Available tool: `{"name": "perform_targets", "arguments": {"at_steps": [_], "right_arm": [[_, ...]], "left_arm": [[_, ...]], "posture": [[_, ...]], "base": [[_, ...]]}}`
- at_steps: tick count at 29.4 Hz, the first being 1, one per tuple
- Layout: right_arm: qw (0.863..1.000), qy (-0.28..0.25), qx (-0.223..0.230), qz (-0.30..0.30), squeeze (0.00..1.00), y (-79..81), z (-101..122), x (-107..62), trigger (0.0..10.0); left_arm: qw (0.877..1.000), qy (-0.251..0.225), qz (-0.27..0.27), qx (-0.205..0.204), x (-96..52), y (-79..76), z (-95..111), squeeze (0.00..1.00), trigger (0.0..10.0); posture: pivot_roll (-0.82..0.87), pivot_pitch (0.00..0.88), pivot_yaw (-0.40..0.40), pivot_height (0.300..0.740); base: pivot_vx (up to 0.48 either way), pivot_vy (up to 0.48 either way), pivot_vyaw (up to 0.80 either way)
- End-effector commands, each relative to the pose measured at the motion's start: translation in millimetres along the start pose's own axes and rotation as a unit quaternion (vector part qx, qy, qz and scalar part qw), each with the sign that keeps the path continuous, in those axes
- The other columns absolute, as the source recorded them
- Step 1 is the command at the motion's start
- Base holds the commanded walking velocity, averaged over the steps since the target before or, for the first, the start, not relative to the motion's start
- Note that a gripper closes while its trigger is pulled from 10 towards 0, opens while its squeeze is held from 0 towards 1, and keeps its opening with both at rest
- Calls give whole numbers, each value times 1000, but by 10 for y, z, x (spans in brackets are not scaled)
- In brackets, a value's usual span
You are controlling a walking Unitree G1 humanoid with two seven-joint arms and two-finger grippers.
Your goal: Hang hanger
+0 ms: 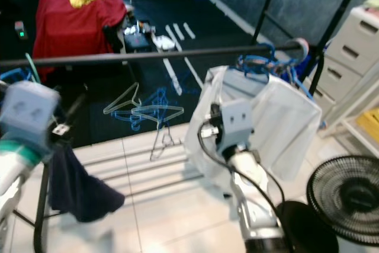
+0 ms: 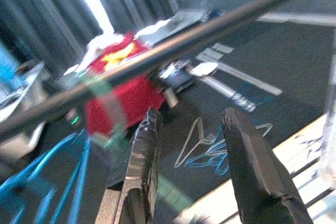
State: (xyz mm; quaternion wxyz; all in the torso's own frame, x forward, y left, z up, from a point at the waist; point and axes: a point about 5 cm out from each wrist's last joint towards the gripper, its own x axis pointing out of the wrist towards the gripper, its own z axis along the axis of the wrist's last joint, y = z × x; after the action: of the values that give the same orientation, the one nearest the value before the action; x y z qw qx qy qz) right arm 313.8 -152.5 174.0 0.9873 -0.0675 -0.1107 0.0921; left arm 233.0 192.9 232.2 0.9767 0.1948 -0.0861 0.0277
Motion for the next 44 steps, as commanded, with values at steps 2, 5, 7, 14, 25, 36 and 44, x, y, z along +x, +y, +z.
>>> {"name": "perform_targets", "arguments": {"at_steps": [2, 5, 7, 14, 25, 36, 44], "right_arm": [[1000, 4, 11, 19, 0, 112, -35, 37, 10000], [999, -3, 15, 28, 0, 174, 3, 68, 10000], [999, -3, 15, 28, 0, 174, 3, 68, 10000], [1000, -3, 12, 26, 0, 155, 17, 26, 10000], [1000, -2, 12, 26, 0, 177, 15, 12, 10000], [1000, -4, 8, 23, 0, 144, 41, 14, 10000], [1000, -1, 10, 21, 0, 172, 26, -11, 10000]], "left_arm": [[999, 50, 19, -6, 75, -129, -148, 0, 10000], [996, 77, 36, -17, 277, -251, -242, 0, 10000], [996, 77, 36, -17, 277, -251, -242, 0, 10000], [984, 117, 103, -82, 708, -191, -198, 0, 10000], [962, 194, 126, -142, 859, -423, -385, 0, 10000], [951, 218, 178, -126, 932, -449, -503, 0, 10000], [949, 220, 191, -122, 973, -374, -549, 0, 7529]], "posture": [[89, 69, 1, 740], [74, 68, 5, 740], [74, 68, 5, 740], [33, 84, 20, 740], [19, 91, 9, 740], [-2, 93, 18, 740], [-2, 93, 15, 740]], "base": [[0, 0, 0], [0, 0, 0], [0, 0, 0], [0, 0, 0], [0, 0, 0], [0, 0, 0], [0, 0, 0]]}}
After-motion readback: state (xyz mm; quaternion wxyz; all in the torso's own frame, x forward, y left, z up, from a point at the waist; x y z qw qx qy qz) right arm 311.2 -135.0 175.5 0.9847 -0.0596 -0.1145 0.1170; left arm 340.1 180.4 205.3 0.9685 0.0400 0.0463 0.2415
